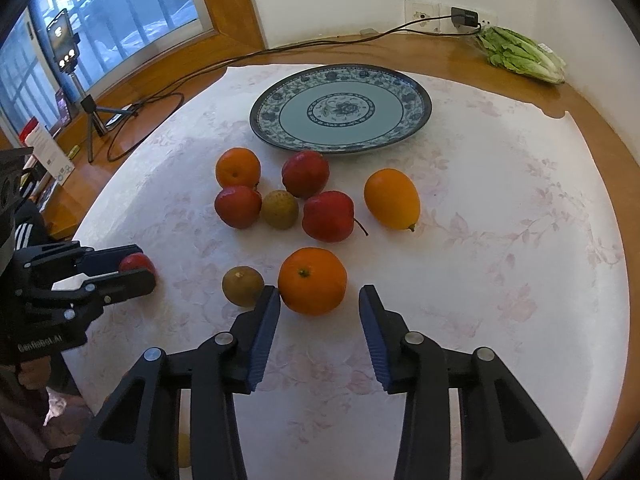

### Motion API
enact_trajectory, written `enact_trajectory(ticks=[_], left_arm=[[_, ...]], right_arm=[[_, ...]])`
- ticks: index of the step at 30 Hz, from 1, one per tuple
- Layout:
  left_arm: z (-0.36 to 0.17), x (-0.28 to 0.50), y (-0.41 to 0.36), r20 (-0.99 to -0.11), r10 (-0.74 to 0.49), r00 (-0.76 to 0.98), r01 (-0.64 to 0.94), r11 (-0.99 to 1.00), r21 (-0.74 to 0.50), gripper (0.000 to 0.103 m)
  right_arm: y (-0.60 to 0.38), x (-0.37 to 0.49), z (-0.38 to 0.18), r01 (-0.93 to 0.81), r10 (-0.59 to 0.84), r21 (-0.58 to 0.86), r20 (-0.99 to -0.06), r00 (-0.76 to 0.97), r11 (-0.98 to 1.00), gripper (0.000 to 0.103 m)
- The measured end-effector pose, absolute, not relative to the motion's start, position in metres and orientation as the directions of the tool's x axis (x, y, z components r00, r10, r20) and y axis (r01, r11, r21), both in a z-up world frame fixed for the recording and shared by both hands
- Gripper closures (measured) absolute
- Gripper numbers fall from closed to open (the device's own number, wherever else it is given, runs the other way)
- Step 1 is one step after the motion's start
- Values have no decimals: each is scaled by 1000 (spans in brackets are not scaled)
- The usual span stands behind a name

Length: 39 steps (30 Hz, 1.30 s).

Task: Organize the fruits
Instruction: 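Grasp the red apple with the left tool while the right tool grasps an orange, then carry both fruits onto the blue-and-white plate and open both tools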

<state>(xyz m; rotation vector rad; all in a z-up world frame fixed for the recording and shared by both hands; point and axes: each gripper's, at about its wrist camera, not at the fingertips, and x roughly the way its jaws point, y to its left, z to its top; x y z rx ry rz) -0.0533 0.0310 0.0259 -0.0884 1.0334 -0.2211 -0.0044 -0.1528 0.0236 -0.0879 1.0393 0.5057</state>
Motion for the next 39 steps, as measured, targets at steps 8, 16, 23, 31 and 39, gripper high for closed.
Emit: enact_trajectory(ticks=[8, 16, 23, 31, 39], left_arm=[[20, -51, 35, -844, -259, 470, 116, 966, -232, 66], [20, -50, 31, -845, -243, 477, 119, 970, -212, 67], [29, -47, 34, -838, -226, 496, 109, 974, -199, 67], [56, -28, 35, -821, -208, 531, 100, 978, -183, 67], [86, 2, 35, -795, -198, 574, 108, 980, -166, 67]], right_arm=[[-149, -1, 20, -439, 361, 172, -846, 394, 882, 61], [-147, 1, 19, -443, 369, 177, -840, 398, 879, 66], [-150, -1, 24, -444, 373, 174, -832, 411, 879, 66], [-159, 5, 49, -443, 398, 193, -808, 435, 876, 66], [-161, 19, 90, -458, 383, 137, -776, 501, 878, 66]])
